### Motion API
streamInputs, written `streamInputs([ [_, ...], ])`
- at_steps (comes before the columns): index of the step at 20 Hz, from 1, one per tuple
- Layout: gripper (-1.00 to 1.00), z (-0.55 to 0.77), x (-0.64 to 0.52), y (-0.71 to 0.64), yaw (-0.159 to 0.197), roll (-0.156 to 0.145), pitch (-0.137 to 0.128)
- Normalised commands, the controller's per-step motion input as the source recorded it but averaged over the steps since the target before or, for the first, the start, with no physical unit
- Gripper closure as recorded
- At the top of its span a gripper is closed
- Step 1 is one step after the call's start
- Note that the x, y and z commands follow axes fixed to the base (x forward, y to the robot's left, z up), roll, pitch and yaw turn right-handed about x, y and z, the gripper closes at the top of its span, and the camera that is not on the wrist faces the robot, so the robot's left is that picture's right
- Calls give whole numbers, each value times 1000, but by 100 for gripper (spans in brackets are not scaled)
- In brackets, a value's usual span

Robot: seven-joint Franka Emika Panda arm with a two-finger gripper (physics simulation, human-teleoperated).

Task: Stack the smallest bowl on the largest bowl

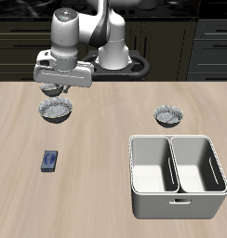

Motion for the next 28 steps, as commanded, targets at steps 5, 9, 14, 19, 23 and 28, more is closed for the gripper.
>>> streamInputs([
  [5, 100, -359, 16, -29, -30, -1, 51],
  [9, 100, -268, -66, -19, -23, -2, 22],
  [14, 100, -264, -5, -37, -6, -17, 14],
  [19, 100, -214, 10, 40, 2, -6, 28],
  [23, 100, -172, 45, -77, -8, -41, 43],
  [28, -100, -39, -9, 3, -11, -21, 26],
])
